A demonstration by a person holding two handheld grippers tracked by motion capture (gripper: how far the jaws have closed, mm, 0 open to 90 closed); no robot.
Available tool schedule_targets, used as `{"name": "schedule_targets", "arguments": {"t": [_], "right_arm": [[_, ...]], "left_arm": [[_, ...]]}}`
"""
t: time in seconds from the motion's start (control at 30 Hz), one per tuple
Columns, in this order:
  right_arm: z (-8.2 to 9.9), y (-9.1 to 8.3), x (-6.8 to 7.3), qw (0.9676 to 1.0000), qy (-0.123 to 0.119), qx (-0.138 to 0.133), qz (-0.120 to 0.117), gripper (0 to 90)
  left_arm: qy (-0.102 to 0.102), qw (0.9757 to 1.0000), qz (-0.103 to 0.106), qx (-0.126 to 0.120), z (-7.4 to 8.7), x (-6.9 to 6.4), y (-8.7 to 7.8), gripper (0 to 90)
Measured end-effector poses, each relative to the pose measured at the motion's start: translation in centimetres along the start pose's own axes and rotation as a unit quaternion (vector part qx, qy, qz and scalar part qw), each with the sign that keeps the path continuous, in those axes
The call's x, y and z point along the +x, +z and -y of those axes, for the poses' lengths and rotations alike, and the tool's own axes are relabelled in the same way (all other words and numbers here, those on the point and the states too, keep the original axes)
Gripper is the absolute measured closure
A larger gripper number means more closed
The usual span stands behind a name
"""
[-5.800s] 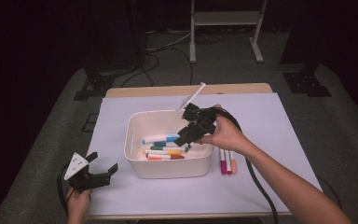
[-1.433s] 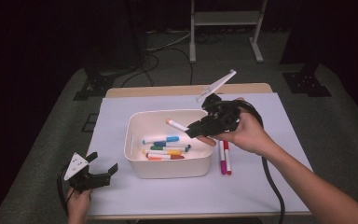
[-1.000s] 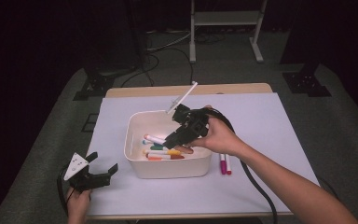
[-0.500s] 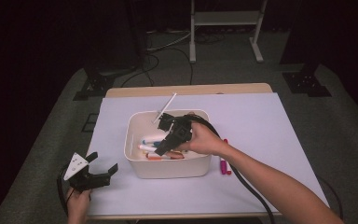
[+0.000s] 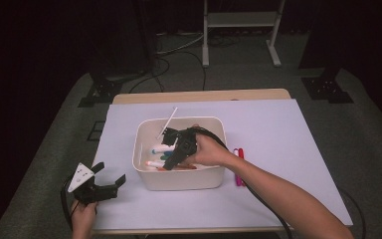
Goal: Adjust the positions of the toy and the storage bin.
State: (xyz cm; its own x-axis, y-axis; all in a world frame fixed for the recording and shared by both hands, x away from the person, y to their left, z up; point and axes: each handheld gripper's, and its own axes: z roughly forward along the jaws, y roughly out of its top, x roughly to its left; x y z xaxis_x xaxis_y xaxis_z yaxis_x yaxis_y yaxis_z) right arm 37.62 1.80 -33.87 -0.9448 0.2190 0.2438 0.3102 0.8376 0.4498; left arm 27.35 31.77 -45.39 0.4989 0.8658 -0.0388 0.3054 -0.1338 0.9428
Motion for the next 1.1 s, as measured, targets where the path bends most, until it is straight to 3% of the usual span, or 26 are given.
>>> {"name": "schedule_targets", "arguments": {"t": [0.27, 0.37, 0.53, 0.77, 1.1], "right_arm": [[0.0, 1.0, 0.1, 0.9993, -0.006, 0.035, 0.010, 75.0], [0.0, 1.3, 0.1, 0.9987, -0.008, 0.046, 0.021, 69.5], [0.1, 0.6, 0.4, 0.9988, -0.003, 0.035, 0.034, 67.2], [1.0, -3.5, 0.6, 0.9988, 0.006, -0.025, 0.042, 60.1], [5.0, -10.1, 0.8, 0.9910, 0.033, -0.102, 0.081, 51.5]], "left_arm": [[0.000, 1.0000, 0.000, 0.000, 0.0, 0.0, 0.0, 0.6], [0.000, 1.0000, 0.000, 0.000, 0.0, 0.0, 0.0, 0.6], [0.000, 1.0000, 0.000, 0.000, 0.0, 0.0, 0.0, 0.6], [0.001, 1.0000, -0.001, 0.001, 0.0, 0.0, 0.0, 0.5], [0.003, 1.0000, -0.002, 0.002, 0.0, 0.0, 0.0, 0.6]]}}
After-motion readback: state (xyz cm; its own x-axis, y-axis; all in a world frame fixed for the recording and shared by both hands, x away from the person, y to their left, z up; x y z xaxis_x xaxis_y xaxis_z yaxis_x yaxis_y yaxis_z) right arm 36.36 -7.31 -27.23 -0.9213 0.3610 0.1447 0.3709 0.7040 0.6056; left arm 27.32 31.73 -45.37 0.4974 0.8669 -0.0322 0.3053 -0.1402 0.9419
